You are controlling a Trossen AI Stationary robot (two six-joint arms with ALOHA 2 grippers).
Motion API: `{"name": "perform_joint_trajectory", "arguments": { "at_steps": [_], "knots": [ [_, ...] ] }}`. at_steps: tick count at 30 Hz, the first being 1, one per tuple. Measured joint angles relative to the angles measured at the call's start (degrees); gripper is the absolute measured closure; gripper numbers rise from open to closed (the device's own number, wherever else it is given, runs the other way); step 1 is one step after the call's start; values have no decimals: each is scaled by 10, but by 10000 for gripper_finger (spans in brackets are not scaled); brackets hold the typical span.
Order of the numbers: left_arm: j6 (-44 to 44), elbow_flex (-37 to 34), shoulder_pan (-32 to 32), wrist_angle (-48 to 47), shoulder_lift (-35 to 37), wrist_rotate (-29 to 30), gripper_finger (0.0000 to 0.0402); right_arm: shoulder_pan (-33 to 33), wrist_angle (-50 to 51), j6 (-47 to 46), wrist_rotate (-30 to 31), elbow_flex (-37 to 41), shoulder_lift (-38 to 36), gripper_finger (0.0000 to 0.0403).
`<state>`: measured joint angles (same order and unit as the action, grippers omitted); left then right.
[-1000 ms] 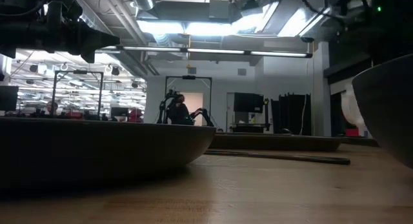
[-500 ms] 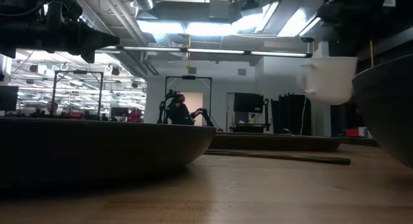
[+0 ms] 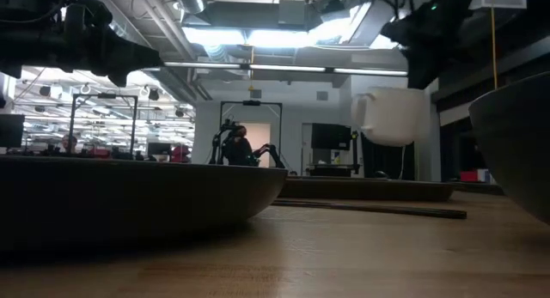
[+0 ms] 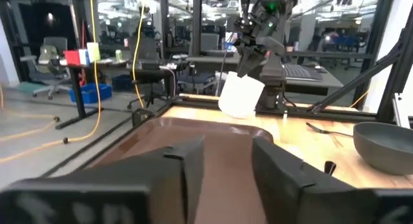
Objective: Set up tray
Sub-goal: Put the white mug on the brown serving tray
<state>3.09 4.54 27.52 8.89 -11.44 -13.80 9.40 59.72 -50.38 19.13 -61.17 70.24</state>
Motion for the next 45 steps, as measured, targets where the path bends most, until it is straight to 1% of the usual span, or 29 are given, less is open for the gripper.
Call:
{"name": "perform_joint_trajectory", "arguments": {
  "at_steps": [3,6,8,12,17,24,29,35,37,42,45],
  "knots": [
    [6,0,-16,4,-28,36,249,28,-41,32,-22,0,22,394],
    [-19,0,-35,27,-60,77,233,57,-102,72,-50,0,42,394],
    [-44,0,-48,60,-87,96,227,77,-138,98,-73,0,56,394],
    [-76,1,-73,143,-146,116,224,113,-187,129,-98,0,76,394],
    [-106,61,-90,150,-231,133,224,137,-202,164,-99,-14,91,394],
    [-170,165,-95,154,-380,146,224,149,-204,236,-98,-88,120,394],
    [-193,217,-95,195,-473,145,224,157,-198,265,-97,-126,140,394],
    [-196,259,-95,215,-559,152,224,157,-212,284,-96,-135,156,394],
    [-212,270,-95,214,-586,162,224,157,-229,284,-96,-135,158,394],
    [-255,303,-105,269,-658,167,223,156,-258,289,-96,-135,159,394],
    [-281,329,-114,271,-691,206,223,156,-260,292,-96,-135,159,394]
  ]
}}
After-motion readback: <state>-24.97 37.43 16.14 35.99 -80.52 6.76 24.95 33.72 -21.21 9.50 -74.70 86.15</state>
